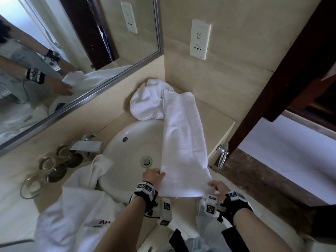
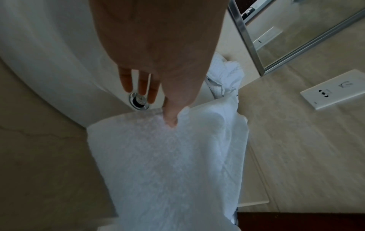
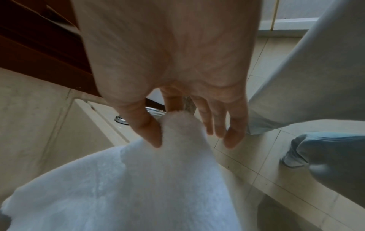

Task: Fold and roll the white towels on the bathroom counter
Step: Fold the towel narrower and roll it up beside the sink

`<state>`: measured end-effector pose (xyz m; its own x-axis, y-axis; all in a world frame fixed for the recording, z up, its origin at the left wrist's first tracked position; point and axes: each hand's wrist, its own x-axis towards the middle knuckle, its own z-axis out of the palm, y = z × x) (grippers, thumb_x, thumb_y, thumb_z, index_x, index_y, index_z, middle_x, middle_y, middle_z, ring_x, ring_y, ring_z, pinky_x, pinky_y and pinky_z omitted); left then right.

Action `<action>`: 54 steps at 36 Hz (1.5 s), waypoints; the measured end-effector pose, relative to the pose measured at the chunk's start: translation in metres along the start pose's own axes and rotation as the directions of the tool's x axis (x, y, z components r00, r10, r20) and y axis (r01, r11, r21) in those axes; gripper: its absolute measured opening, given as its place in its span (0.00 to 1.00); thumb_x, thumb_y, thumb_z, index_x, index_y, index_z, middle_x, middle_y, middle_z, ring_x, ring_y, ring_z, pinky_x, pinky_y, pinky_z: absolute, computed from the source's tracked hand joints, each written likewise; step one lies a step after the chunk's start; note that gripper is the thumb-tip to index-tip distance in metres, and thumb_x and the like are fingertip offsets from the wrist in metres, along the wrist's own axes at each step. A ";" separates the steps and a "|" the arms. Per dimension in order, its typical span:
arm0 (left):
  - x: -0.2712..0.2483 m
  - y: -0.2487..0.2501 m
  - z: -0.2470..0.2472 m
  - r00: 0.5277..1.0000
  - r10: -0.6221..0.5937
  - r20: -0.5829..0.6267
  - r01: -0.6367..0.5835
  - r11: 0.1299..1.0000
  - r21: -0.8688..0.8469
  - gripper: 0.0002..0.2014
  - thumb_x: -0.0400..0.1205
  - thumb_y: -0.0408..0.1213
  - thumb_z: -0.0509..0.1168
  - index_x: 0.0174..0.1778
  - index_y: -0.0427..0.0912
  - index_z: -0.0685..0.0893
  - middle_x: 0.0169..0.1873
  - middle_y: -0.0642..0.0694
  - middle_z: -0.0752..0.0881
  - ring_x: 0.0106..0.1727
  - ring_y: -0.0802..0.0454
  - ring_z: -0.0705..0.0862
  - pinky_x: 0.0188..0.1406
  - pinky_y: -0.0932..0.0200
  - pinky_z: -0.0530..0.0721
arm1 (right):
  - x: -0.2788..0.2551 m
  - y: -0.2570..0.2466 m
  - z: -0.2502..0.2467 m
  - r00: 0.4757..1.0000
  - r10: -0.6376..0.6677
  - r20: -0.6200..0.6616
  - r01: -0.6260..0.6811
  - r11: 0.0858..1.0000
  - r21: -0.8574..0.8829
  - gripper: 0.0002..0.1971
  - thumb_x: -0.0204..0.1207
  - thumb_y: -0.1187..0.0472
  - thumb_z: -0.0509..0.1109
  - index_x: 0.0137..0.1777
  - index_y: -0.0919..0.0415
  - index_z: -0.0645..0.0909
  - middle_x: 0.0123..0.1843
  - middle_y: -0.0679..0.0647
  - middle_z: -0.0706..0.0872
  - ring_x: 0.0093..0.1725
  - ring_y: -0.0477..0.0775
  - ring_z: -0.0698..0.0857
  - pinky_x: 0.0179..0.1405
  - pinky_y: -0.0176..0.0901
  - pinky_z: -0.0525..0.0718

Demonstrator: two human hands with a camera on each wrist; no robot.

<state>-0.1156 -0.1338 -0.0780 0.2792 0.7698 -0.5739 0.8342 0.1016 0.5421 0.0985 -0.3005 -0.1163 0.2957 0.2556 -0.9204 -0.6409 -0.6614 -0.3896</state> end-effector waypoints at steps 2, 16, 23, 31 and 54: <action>0.001 -0.001 0.001 0.999 -0.030 0.035 0.029 0.999 0.036 0.15 0.70 0.54 0.63 0.34 0.45 0.84 0.41 0.39 0.88 0.51 0.40 0.86 0.49 0.59 0.81 | 0.001 0.001 0.003 1.000 0.020 -0.002 -0.020 0.999 -0.049 0.05 0.76 0.64 0.65 0.46 0.67 0.77 0.43 0.61 0.80 0.45 0.64 0.80 0.50 0.55 0.79; -0.008 -0.006 0.003 0.977 -0.208 0.047 0.207 0.978 0.031 0.22 0.74 0.43 0.69 0.58 0.33 0.76 0.55 0.36 0.84 0.54 0.39 0.85 0.51 0.52 0.85 | 0.042 0.009 -0.015 1.000 0.004 0.001 -0.004 0.948 -0.318 0.20 0.75 0.50 0.72 0.57 0.66 0.82 0.54 0.66 0.87 0.49 0.69 0.87 0.48 0.57 0.85; -0.023 -0.023 0.007 0.993 0.013 0.115 0.009 0.982 -0.189 0.13 0.75 0.20 0.62 0.30 0.41 0.75 0.39 0.42 0.78 0.38 0.45 0.80 0.32 0.51 0.90 | -0.005 0.010 -0.006 0.991 -0.133 0.021 0.132 0.990 0.054 0.03 0.74 0.73 0.71 0.43 0.67 0.81 0.33 0.63 0.84 0.15 0.52 0.82 0.13 0.36 0.80; -0.038 -0.036 0.013 0.934 0.293 0.204 -0.334 0.918 0.213 0.17 0.70 0.29 0.69 0.48 0.57 0.85 0.52 0.50 0.69 0.49 0.55 0.74 0.55 0.61 0.79 | -0.014 0.007 -0.016 0.993 -0.108 0.052 0.100 0.986 0.131 0.17 0.72 0.81 0.56 0.53 0.68 0.82 0.39 0.61 0.79 0.33 0.58 0.75 0.18 0.35 0.80; -0.017 -0.041 0.014 0.653 0.681 0.330 -0.643 0.268 0.718 0.20 0.58 0.33 0.72 0.46 0.50 0.84 0.46 0.51 0.80 0.43 0.51 0.79 0.40 0.58 0.79 | -0.002 0.005 -0.016 0.994 -0.105 -0.036 0.110 0.965 0.238 0.02 0.71 0.79 0.68 0.43 0.78 0.80 0.27 0.66 0.87 0.25 0.59 0.87 0.25 0.40 0.86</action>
<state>-0.1477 -0.1599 -0.0993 0.9077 0.3640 -0.2087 0.3858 -0.9196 0.0738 0.1064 -0.3158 -0.1162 0.3863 0.2982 -0.8728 -0.7545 -0.4422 -0.4850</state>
